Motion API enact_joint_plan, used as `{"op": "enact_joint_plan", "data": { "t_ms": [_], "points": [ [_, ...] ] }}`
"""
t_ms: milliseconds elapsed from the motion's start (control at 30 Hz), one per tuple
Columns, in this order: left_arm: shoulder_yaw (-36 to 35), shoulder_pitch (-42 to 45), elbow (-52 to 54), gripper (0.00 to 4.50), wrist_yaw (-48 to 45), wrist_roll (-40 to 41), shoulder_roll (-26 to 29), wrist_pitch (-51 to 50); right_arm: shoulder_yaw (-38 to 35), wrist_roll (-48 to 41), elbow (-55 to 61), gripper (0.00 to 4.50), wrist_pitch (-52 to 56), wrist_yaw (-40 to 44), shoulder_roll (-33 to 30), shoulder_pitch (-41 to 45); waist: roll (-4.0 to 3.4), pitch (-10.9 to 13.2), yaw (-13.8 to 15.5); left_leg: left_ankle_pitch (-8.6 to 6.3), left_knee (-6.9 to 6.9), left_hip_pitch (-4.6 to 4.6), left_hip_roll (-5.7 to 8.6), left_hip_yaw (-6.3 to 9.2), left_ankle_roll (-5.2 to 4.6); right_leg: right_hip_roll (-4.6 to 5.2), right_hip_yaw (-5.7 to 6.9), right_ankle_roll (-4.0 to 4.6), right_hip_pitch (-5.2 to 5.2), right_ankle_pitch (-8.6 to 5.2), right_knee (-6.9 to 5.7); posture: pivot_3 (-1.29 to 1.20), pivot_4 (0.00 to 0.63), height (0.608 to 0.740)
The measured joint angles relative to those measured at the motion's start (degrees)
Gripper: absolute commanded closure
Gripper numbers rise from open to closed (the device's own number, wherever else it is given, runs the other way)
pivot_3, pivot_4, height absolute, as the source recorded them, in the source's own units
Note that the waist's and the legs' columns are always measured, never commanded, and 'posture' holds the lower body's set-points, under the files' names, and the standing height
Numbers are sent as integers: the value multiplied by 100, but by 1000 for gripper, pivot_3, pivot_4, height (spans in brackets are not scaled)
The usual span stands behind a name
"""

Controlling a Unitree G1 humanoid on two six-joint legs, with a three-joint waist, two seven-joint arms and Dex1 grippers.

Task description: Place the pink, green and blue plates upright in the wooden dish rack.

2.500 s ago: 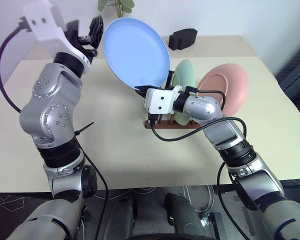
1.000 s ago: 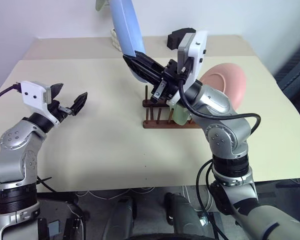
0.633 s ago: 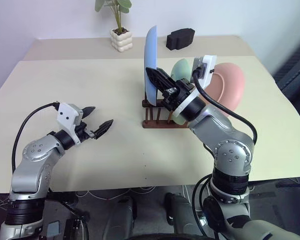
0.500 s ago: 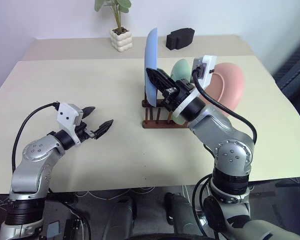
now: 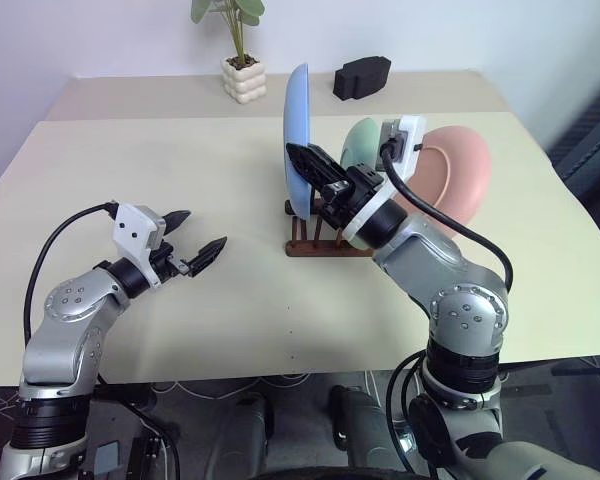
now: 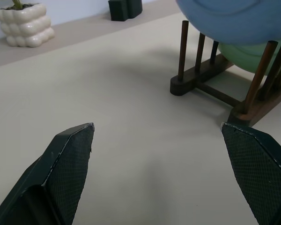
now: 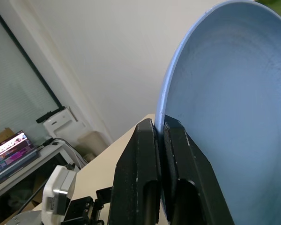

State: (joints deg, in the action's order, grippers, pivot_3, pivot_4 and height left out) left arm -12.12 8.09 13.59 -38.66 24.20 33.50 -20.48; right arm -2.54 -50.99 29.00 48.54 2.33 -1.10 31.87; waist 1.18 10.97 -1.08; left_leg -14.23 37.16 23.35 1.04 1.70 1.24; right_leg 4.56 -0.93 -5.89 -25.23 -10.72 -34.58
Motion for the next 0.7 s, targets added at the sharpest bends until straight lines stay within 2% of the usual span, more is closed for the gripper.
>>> {"op": "enact_joint_plan", "data": {
  "t_ms": [700],
  "points": [
    [14, -1, -118, 53, -16, -45, -9, 135, -196, -649, -110, 4500, 221, -630, 0, -110, 0, 0, -2, 0, 0, 0, -1, 0, 0, 0, 0, 1, 0, -1, 0, 0, 150, 740]
  ]
}}
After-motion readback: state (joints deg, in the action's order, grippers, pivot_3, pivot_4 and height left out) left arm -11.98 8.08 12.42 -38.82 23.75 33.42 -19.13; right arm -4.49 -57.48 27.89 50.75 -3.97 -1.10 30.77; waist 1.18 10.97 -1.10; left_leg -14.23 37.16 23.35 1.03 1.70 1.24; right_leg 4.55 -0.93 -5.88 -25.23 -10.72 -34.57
